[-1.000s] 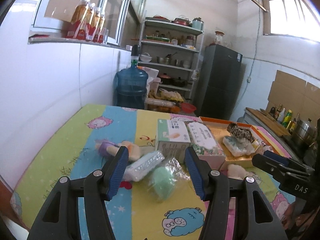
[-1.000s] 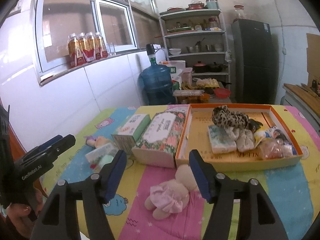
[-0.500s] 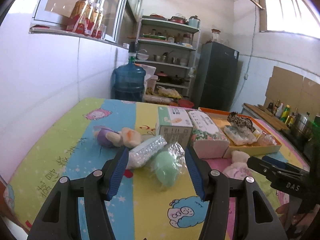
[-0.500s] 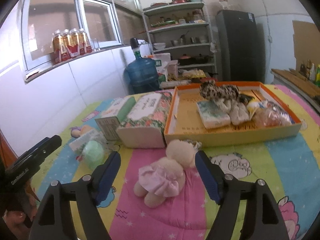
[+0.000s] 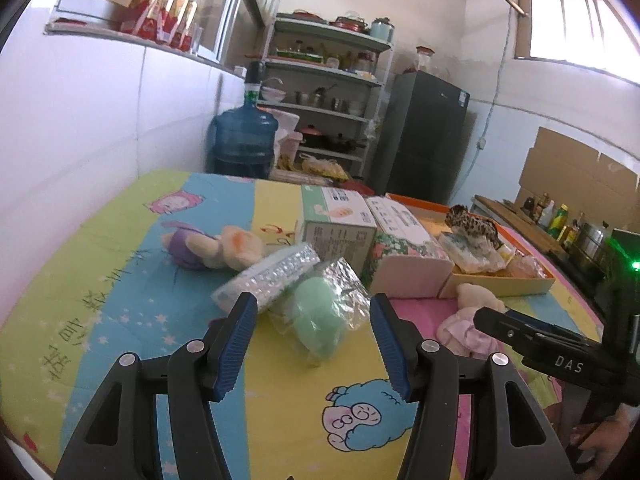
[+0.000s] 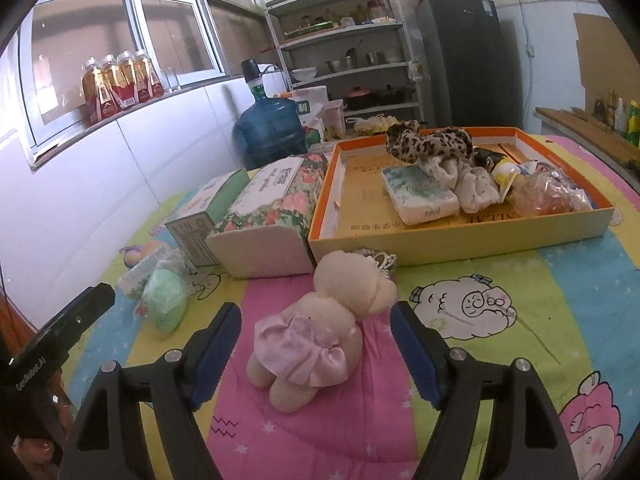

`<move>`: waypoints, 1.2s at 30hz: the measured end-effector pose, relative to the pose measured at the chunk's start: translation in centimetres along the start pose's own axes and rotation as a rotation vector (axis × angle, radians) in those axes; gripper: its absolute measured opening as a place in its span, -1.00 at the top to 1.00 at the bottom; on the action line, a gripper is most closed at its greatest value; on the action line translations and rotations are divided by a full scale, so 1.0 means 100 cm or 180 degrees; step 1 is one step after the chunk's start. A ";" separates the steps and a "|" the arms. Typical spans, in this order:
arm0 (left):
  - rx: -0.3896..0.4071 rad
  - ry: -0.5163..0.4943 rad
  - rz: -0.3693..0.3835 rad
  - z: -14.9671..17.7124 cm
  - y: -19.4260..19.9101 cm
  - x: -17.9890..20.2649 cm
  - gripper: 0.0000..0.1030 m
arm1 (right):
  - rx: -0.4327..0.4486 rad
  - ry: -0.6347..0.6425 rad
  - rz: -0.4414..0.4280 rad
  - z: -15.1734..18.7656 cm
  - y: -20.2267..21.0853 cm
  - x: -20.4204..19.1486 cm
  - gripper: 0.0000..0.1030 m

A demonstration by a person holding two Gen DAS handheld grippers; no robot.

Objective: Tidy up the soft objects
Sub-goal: 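Grasp the bagged green ball with the left gripper while the right grasps the pink-dressed teddy bear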

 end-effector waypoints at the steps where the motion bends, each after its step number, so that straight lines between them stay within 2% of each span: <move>1: -0.0025 0.0009 0.0019 0.001 -0.002 0.000 -0.17 | -0.0005 0.0002 0.0001 0.000 -0.001 -0.001 -0.49; 13: -0.0335 0.0114 0.0133 0.007 -0.036 0.003 -0.17 | -0.0047 -0.0012 0.0006 -0.003 -0.008 0.004 -0.49; 27: -0.0512 0.0205 0.0031 0.005 -0.065 0.005 -0.17 | -0.0120 -0.0097 -0.0063 -0.004 -0.019 0.014 -0.49; 32: -0.0663 0.0187 0.0001 0.008 -0.077 0.006 -0.17 | -0.0159 -0.0133 -0.0097 -0.003 -0.022 0.017 -0.49; 36: -0.0703 0.0190 0.0030 0.008 -0.080 0.005 0.06 | -0.0187 -0.0136 -0.0094 -0.002 -0.025 0.015 -0.49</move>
Point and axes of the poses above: each gripper's, at about its wrist camera, not at the fingertips, and y roughly against the way its jaws point, x to its right, z to its underside, the point moved 3 cm from there along -y, roughly the way its jaws point
